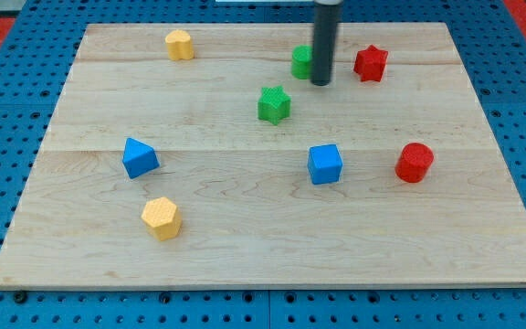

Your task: Place a green circle close to the yellow heart

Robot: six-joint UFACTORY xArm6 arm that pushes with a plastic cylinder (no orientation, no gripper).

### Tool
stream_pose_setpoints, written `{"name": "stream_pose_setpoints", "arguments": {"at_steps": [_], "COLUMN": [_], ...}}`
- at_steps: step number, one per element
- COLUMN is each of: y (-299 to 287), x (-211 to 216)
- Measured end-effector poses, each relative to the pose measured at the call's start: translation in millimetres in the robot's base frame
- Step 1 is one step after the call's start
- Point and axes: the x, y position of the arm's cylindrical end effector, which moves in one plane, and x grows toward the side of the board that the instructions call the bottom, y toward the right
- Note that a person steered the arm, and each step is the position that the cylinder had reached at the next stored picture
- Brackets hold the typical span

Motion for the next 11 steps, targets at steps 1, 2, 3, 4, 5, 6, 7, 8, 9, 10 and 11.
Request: {"name": "stream_pose_setpoints", "arguments": {"at_steps": [1,2,3,4,5,6,7,8,9,10,11], "y": [-11.8,-68.3,-30.4,15.7,-52.6,-147.6,-113.5,-86.2,-110.8,-151.0,-153.9], "x": [-10.0,-19.8,-22.4,-44.0,-50.4,-49.2,-49.3,-81.5,-96.2,-60.9,-40.4]}}
